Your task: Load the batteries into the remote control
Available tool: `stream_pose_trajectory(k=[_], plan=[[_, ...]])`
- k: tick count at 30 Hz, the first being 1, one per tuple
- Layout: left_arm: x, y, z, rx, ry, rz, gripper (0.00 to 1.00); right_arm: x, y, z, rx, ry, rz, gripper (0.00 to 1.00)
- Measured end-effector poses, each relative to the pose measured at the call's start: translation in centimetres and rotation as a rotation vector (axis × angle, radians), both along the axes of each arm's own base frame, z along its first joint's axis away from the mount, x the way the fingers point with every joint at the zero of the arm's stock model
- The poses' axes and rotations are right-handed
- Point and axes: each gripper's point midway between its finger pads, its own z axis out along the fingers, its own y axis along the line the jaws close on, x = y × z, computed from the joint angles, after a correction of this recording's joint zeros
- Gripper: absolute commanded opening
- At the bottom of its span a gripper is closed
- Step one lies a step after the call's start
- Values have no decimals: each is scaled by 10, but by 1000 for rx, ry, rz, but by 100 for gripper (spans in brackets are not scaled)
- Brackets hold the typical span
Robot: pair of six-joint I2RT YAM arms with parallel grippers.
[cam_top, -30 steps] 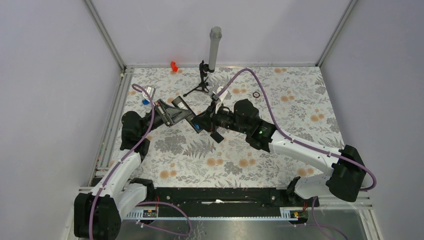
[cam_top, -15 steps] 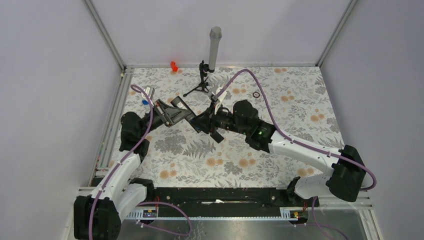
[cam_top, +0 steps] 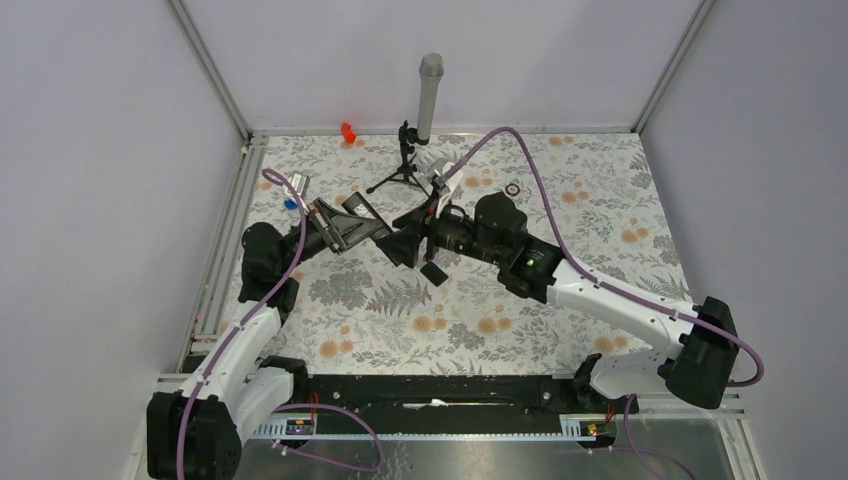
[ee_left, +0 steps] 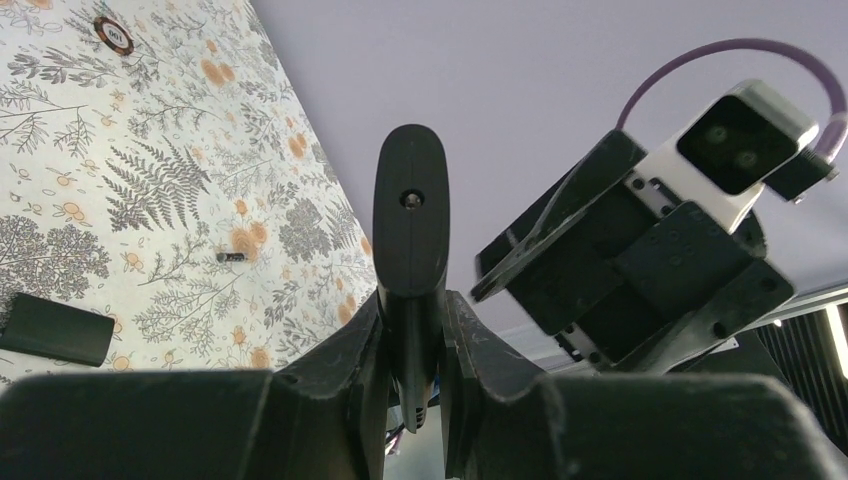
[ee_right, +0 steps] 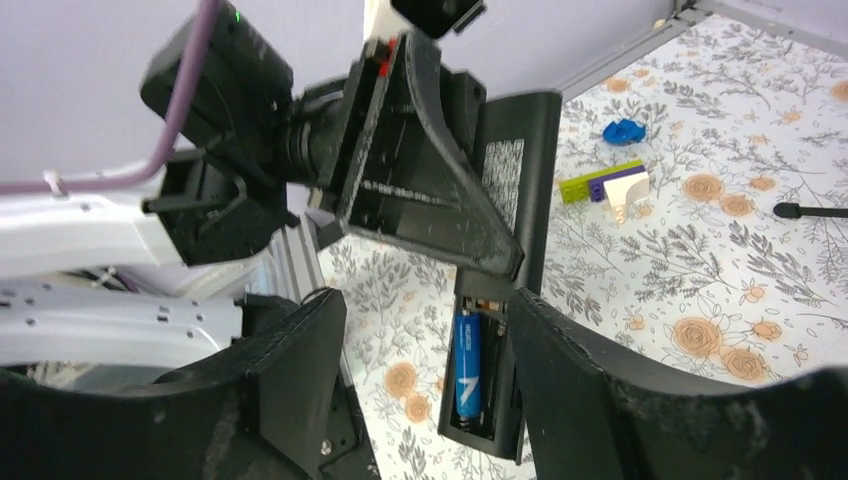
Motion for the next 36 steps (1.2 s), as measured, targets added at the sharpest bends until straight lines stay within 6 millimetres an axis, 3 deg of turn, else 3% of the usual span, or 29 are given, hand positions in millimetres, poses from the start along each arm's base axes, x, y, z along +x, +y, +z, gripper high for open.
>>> stream_pose_trajectory(k=[6,12,20,28,36], plan=[[0,0,0,2,-3,2,0,27,-15,25,36,75,-199,92],[1,1,5,-5,-16,12,0,44,-37,15,61,225,-361,92],[7,5,11,-13,-45,62,0,46,-42,-11,174,555,-339,94],[13,9,17,-16,-77,113,0,34,-20,-8,261,738,-191,92],[15,10,18,-20,-83,127,0,27,0,-25,251,860,-105,85]])
